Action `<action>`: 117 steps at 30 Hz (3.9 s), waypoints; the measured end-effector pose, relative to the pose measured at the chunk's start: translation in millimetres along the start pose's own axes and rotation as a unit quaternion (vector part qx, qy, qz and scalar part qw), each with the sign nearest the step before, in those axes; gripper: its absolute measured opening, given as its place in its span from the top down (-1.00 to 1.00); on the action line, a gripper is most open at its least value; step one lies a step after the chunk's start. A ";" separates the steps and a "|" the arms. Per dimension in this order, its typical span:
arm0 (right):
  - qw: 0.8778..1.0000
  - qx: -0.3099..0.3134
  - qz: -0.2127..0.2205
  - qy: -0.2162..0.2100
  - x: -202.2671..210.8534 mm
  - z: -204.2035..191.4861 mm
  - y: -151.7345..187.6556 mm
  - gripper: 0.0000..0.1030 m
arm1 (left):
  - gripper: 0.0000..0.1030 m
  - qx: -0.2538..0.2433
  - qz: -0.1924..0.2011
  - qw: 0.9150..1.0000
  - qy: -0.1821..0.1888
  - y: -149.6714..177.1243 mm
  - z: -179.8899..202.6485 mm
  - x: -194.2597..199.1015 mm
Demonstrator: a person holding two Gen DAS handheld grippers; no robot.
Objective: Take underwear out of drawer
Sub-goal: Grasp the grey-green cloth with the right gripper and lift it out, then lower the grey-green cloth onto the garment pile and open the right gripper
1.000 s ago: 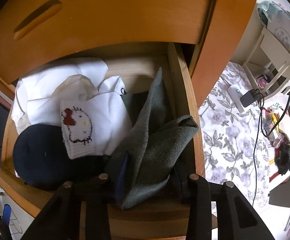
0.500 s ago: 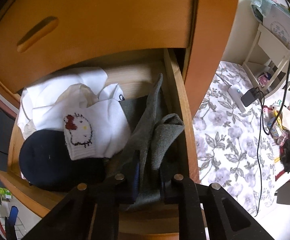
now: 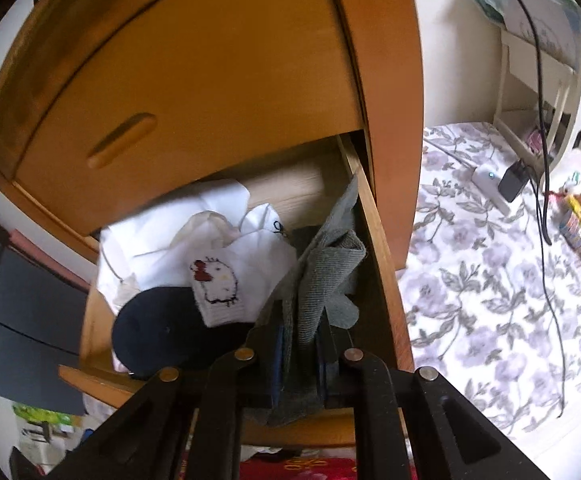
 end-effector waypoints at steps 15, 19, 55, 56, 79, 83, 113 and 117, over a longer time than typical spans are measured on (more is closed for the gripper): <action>0.997 0.014 0.036 -0.065 39.1 -19.6 6.0 0.75 | -0.99 -0.013 0.009 1.000 -0.005 1.0 4.8 10.9; 0.997 0.016 0.044 -0.066 50.7 -23.6 5.7 0.75 | -0.99 -0.008 0.013 1.000 -0.004 -0.4 0.5 15.3; 0.970 0.198 0.126 -0.057 194.6 -148.2 45.3 0.74 | -0.99 0.027 0.063 0.998 0.001 -10.4 -23.1 61.8; 0.970 0.200 0.125 -0.055 198.1 -149.2 47.8 0.75 | -0.99 0.028 0.064 0.998 0.001 -10.6 -23.8 63.3; 0.977 0.212 0.029 0.001 174.7 -105.0 125.2 0.73 | -0.99 0.024 0.071 0.997 0.004 -10.6 -24.3 73.4; 0.982 0.187 -0.013 0.010 127.7 -83.2 135.7 0.73 | -0.99 0.021 0.068 0.997 0.005 -9.5 -23.5 70.6; 0.986 0.114 -0.125 0.005 -16.7 -57.7 152.1 0.70 | -0.99 0.019 0.022 1.000 -0.009 2.9 -29.5 39.0; 0.986 0.112 -0.122 0.013 -15.7 -53.7 152.3 0.68 | -0.99 0.016 0.017 1.000 -0.012 4.3 -29.1 35.7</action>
Point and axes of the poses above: each gripper's, at about its wrist camera, not at the fingertips, and x roughly against the way its jaws point, z to its right, y to its underside, the point moved 2 cm from there along -x, roughly the way its jaws point, and after that the axes turned 15 degrees about -y, right-handed, at the moved point
